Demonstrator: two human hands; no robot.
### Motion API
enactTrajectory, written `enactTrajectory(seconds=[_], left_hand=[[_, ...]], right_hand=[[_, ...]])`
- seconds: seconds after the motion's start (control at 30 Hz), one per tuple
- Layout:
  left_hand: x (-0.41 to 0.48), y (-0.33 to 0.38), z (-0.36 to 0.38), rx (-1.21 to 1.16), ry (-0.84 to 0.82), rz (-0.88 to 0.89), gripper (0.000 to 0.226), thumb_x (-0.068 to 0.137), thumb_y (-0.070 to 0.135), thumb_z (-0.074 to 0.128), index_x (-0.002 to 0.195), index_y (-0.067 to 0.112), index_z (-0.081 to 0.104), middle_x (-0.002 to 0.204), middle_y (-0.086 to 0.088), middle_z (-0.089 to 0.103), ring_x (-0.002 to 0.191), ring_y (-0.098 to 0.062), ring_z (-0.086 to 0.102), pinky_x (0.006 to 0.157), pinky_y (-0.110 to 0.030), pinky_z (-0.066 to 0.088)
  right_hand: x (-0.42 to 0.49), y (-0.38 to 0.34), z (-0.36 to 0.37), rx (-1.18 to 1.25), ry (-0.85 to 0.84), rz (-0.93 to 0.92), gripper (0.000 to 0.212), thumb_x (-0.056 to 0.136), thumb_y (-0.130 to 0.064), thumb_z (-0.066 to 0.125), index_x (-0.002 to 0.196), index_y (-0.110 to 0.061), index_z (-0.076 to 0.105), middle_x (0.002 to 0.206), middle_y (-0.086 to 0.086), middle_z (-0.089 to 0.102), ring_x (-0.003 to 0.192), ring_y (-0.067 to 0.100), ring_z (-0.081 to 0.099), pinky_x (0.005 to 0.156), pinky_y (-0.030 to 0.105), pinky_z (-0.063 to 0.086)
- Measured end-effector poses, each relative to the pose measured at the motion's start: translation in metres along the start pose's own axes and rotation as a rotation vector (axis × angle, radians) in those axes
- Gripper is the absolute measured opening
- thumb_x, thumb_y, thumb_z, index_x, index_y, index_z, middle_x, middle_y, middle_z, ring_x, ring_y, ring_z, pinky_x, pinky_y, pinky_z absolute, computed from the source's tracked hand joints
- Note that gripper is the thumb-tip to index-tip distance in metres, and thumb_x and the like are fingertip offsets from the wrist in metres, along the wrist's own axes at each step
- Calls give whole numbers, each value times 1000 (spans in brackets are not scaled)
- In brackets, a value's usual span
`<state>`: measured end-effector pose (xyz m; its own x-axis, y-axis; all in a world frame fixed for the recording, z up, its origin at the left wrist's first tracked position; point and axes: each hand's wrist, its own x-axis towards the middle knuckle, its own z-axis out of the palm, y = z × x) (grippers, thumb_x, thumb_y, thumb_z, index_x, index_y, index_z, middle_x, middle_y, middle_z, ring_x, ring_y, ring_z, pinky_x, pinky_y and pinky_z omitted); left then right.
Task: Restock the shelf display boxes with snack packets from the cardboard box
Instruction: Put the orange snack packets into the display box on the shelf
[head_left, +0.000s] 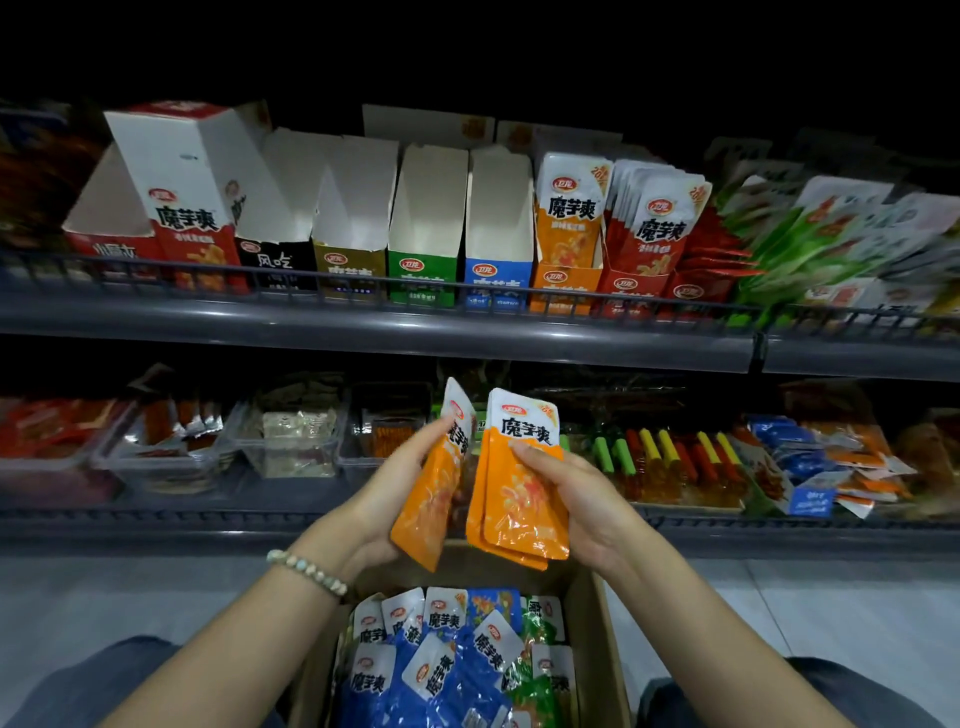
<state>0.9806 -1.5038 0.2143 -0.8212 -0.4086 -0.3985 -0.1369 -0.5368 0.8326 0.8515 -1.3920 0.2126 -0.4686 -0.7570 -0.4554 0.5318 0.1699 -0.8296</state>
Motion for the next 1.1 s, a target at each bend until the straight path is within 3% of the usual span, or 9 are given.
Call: enactTrajectory(seconds=[0.13, 0.2, 0.3, 0.37, 0.53, 0.73, 0.9, 1.0, 1.1], left_hand=[[5, -1, -4, -45, 81, -29, 42, 97, 48, 37, 112, 16, 60, 96, -12, 73, 85, -26, 70, 69, -38, 57], [9, -7, -2, -21, 105, -26, 41, 99, 45, 35, 116, 16, 59, 100, -12, 73, 92, -27, 70, 77, -43, 54], [11, -13, 4, 116, 187, 30, 36, 99, 45, 37, 103, 19, 62, 84, -4, 76, 87, -22, 70, 89, -45, 51], [11, -15, 7, 187, 180, 60, 35, 98, 47, 36, 96, 24, 61, 78, 1, 75, 85, -18, 70, 86, -40, 53], [14, -21, 12, 246, 107, 89, 26, 94, 35, 53, 116, 22, 55, 93, 1, 73, 80, -12, 71, 64, -23, 55], [13, -19, 11, 162, 103, 158, 26, 91, 26, 60, 115, 30, 52, 93, 5, 75, 84, -14, 72, 68, -29, 57], [7, -21, 20, 308, 102, 291, 30, 95, 36, 49, 122, 45, 41, 115, 11, 64, 94, -7, 68, 65, -21, 55], [6, -18, 19, 389, 106, 358, 39, 92, 37, 51, 128, 42, 38, 116, 12, 62, 96, -4, 67, 67, -20, 55], [5, -8, 16, 459, 90, 424, 50, 84, 41, 55, 131, 41, 37, 120, 9, 62, 99, -4, 66, 73, -23, 56]], right_hand=[[3, -2, -3, 46, 53, -65, 36, 84, -22, 69, 117, -16, 56, 96, 9, 72, 86, 26, 69, 67, 39, 55], [2, 3, -1, 29, 56, -69, 32, 86, -22, 67, 116, -17, 56, 93, 7, 72, 80, 22, 70, 60, 34, 55], [2, 11, 5, -46, 52, -91, 31, 90, -21, 63, 119, -18, 54, 94, 5, 72, 75, 18, 71, 54, 28, 54], [4, 16, 9, -69, 44, -112, 28, 92, -20, 60, 119, -19, 53, 95, 5, 72, 76, 17, 71, 56, 27, 54], [7, 20, 19, -109, -1, -109, 24, 97, -23, 50, 121, -21, 52, 98, 5, 69, 78, 17, 69, 61, 28, 54], [9, 12, 25, -40, 48, -227, 27, 100, -19, 44, 126, -23, 49, 105, 4, 67, 86, 18, 67, 65, 29, 55], [12, 11, 28, -145, 78, -357, 41, 100, -23, 44, 138, -35, 33, 121, 3, 61, 102, 19, 64, 84, 37, 55], [11, -7, 19, -253, -33, -467, 70, 95, -13, 53, 138, -52, 12, 122, -1, 59, 101, 15, 66, 79, 31, 58], [6, -40, 6, -428, -166, -509, 79, 88, -8, 63, 136, -52, 18, 126, 1, 59, 106, 15, 65, 85, 34, 56]])
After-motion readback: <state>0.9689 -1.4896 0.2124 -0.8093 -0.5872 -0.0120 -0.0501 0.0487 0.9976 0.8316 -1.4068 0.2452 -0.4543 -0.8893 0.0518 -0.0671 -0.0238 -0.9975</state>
